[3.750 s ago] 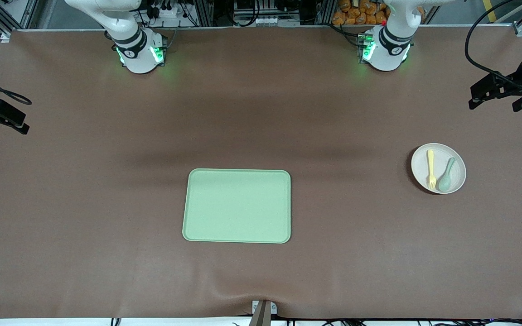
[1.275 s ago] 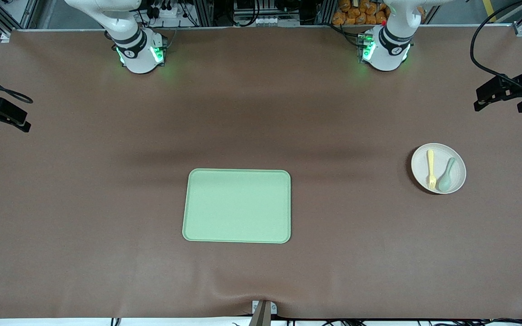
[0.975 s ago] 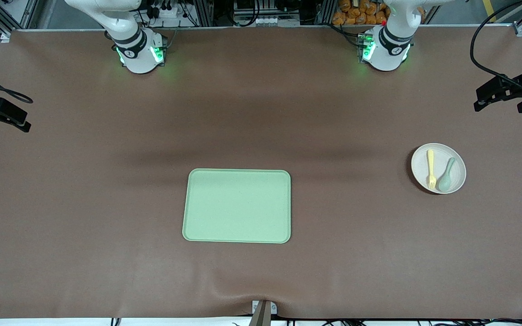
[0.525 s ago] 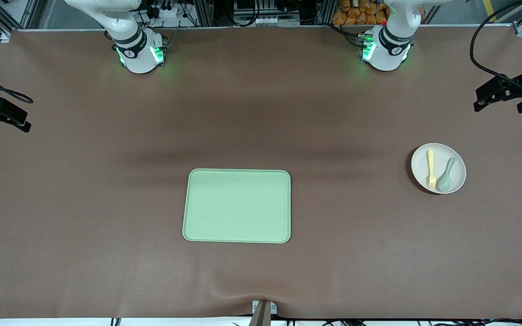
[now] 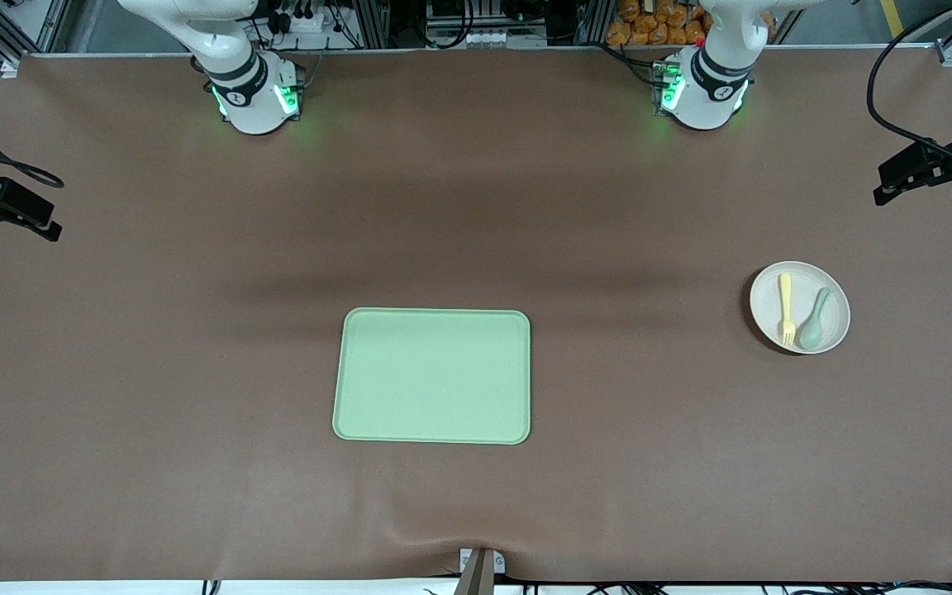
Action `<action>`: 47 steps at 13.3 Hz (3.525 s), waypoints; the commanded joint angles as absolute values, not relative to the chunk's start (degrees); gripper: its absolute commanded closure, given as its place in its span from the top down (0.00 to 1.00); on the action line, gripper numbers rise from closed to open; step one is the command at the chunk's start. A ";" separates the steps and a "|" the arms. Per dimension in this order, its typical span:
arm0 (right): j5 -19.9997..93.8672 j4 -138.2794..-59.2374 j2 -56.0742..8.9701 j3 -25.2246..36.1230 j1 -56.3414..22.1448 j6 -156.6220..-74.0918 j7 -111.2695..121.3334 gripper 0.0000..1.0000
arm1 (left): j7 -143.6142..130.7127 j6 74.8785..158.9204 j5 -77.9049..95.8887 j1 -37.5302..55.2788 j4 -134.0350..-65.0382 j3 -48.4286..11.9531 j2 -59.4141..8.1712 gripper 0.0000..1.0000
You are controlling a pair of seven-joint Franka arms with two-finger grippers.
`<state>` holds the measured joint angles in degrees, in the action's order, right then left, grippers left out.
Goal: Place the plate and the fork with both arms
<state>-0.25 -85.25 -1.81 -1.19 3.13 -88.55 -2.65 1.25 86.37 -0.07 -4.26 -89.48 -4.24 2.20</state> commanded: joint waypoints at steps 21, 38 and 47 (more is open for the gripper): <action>0.88 -84.81 -1.58 -0.97 3.25 -88.42 -2.64 1.00 | 24.33 122.93 -3.60 -24.60 -100.27 -4.22 -27.41 1.00; 0.88 -84.81 -1.58 -0.88 3.34 -88.42 -2.64 1.00 | 30.76 140.54 -5.01 -24.00 -114.52 -4.83 -28.65 1.00; 0.88 -84.81 -1.58 -0.79 3.52 -88.42 -2.64 1.00 | 30.32 140.19 -5.10 -23.91 -114.79 -4.83 -28.30 0.61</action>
<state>0.04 -85.14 -1.81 -0.87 3.19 -88.60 -2.65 31.34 139.56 -3.58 -23.90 -113.01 -4.91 -29.92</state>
